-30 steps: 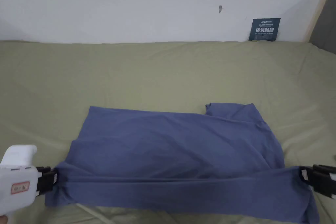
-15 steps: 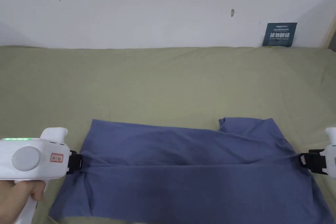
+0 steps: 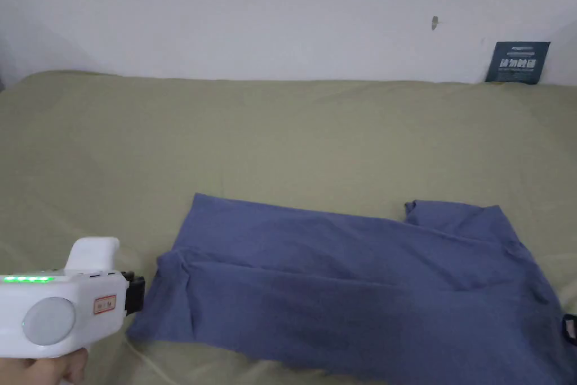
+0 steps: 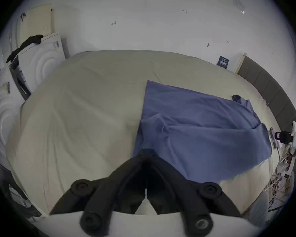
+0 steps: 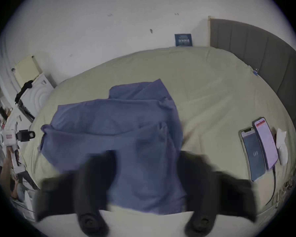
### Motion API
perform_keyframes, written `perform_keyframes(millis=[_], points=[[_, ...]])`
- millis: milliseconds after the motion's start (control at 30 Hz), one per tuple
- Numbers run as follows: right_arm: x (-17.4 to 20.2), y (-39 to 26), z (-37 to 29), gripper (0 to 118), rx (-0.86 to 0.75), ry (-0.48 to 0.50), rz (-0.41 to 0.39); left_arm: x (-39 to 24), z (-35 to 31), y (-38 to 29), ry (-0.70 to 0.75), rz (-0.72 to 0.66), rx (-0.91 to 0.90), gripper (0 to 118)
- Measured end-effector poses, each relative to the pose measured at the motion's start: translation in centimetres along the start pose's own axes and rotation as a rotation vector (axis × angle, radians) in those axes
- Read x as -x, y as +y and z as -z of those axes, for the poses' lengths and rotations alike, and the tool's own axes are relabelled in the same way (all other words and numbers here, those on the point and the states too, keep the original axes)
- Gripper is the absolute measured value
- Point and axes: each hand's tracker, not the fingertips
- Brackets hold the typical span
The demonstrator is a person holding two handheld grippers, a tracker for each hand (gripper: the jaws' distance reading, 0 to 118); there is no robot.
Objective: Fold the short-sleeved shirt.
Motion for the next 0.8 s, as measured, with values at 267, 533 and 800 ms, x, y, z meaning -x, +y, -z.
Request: perform_keyframes(millis=[267, 533, 800], points=[[0.1, -3.5, -0.9, 1, 0.080, 0.102, 0.046, 0.0, 0.1, -1.8, -0.045, -0.020, 0.059, 16], [0.4, -3.3, 0.0, 1, 0.112, 0.108, 0.044, -0.9, 4.5, -1.6, -0.027, -0.036, 0.144, 115], [-0.5, -3.3, 1.1, 1, 0.137, 0.100, 0.050, 0.0, 4.8, -2.0, 0.000, -0.036, 0.176, 17]])
